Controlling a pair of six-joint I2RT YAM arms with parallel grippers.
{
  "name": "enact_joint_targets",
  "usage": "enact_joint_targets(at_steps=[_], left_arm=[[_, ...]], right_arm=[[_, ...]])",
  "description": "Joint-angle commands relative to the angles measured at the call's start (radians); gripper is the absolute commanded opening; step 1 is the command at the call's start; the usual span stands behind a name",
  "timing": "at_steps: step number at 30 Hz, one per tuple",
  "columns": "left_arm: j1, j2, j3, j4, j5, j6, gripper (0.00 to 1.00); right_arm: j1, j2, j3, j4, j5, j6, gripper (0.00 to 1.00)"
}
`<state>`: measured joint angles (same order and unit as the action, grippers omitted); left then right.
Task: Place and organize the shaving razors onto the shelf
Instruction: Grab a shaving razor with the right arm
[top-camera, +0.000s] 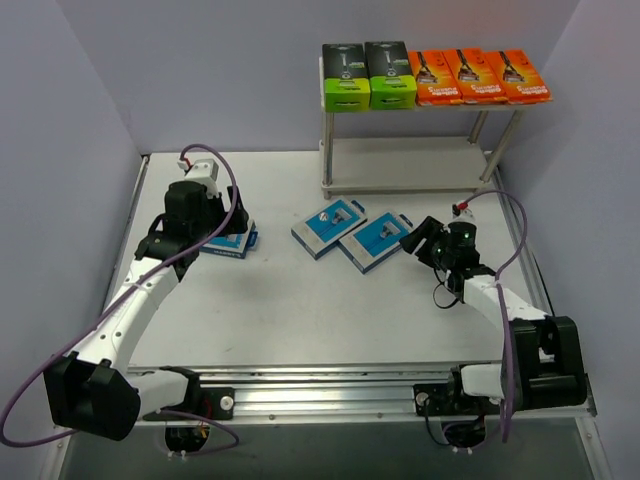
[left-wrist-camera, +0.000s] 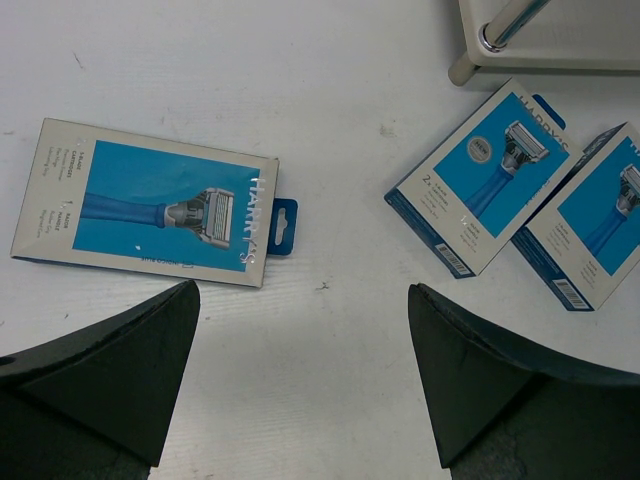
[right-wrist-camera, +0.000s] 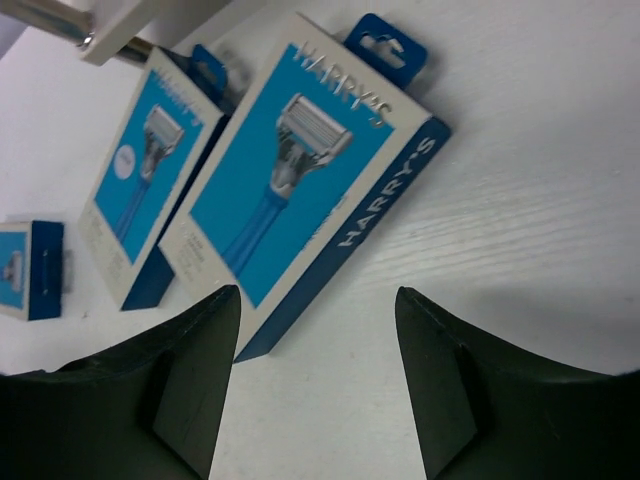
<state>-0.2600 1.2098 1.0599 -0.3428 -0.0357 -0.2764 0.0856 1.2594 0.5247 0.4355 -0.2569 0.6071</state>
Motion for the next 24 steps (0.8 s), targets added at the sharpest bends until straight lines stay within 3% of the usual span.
enact_joint_targets(at_steps=[1, 11, 24], left_arm=[[0.007, -0.021, 0.035, 0.007, 0.003, 0.008, 0.94], [0.007, -0.001, 0.040, 0.010, 0.036, -0.006, 0.94], [0.007, 0.016, 0.040, 0.014, 0.091, -0.015, 0.94]], right_arm=[[-0.041, 0.092, 0.092, -0.004, -0.035, -0.067, 0.59], [-0.130, 0.319, 0.225, 0.052, -0.027, -0.110, 0.61], [-0.104, 0.528, 0.339, 0.166, -0.051, -0.104, 0.61]])
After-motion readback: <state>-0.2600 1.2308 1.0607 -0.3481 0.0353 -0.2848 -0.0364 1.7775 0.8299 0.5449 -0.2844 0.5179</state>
